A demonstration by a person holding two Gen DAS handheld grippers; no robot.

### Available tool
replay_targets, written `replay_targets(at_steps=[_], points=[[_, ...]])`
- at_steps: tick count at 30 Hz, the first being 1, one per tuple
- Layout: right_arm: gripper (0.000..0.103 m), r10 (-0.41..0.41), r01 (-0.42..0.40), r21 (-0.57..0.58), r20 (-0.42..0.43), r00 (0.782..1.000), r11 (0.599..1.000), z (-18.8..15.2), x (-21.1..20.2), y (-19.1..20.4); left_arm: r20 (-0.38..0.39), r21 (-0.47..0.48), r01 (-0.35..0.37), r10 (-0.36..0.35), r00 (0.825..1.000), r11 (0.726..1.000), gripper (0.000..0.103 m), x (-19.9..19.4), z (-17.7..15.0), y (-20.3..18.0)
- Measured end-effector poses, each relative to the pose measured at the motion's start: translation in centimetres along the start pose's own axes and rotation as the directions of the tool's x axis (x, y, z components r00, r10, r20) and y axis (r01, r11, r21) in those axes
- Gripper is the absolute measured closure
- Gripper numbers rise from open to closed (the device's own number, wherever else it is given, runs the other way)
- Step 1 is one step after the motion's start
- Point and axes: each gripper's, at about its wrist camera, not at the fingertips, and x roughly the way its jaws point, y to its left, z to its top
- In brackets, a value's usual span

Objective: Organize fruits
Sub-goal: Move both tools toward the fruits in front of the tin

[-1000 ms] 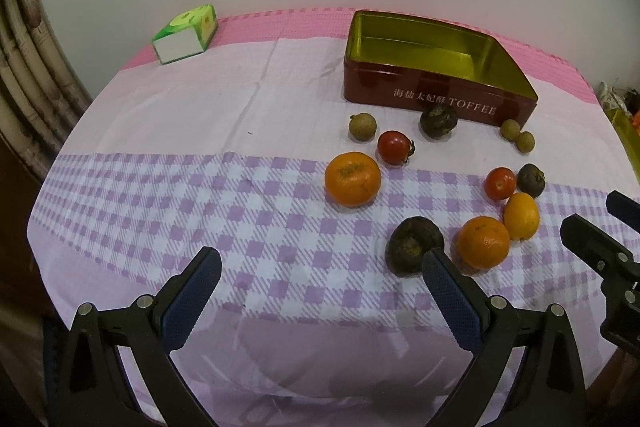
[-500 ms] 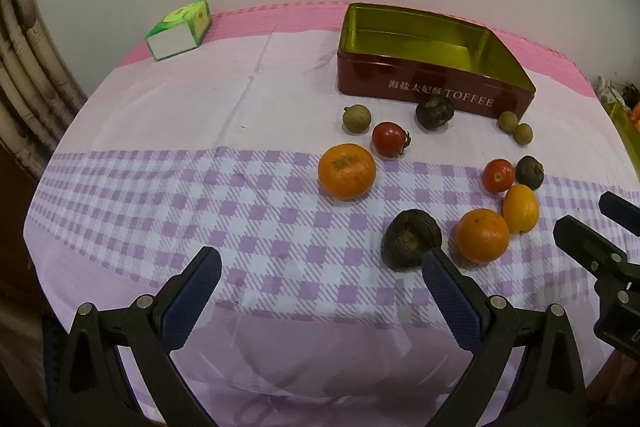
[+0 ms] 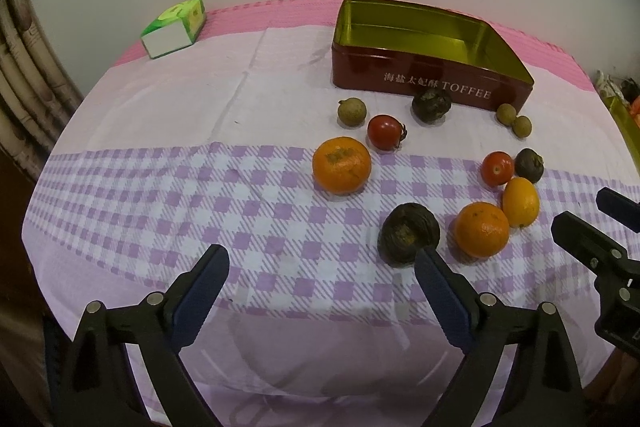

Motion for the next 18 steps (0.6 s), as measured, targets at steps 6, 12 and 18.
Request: replay_targets(at_steps=[6, 12, 18], points=[[0.033, 0.012, -0.012, 0.008, -0.019, 1.000, 1.000, -0.2, 0.3, -0.1, -0.005, 0.005, 0.007, -0.007, 1.000, 1.000, 0.015, 0.2, 0.0, -0.1], [0.037, 0.019, -0.019, 0.005, -0.035, 0.999, 1.000, -0.4, 0.6, 0.1, -0.010, 0.014, 0.019, -0.019, 1.000, 1.000, 0.019, 0.4, -0.1, -0.3], [0.042, 0.020, -0.019, 0.006, -0.064, 0.998, 1.000, -0.7, 1.4, 0.0, -0.022, 0.025, 0.036, -0.035, 0.999, 0.999, 0.024, 0.9, -0.3, -0.6]])
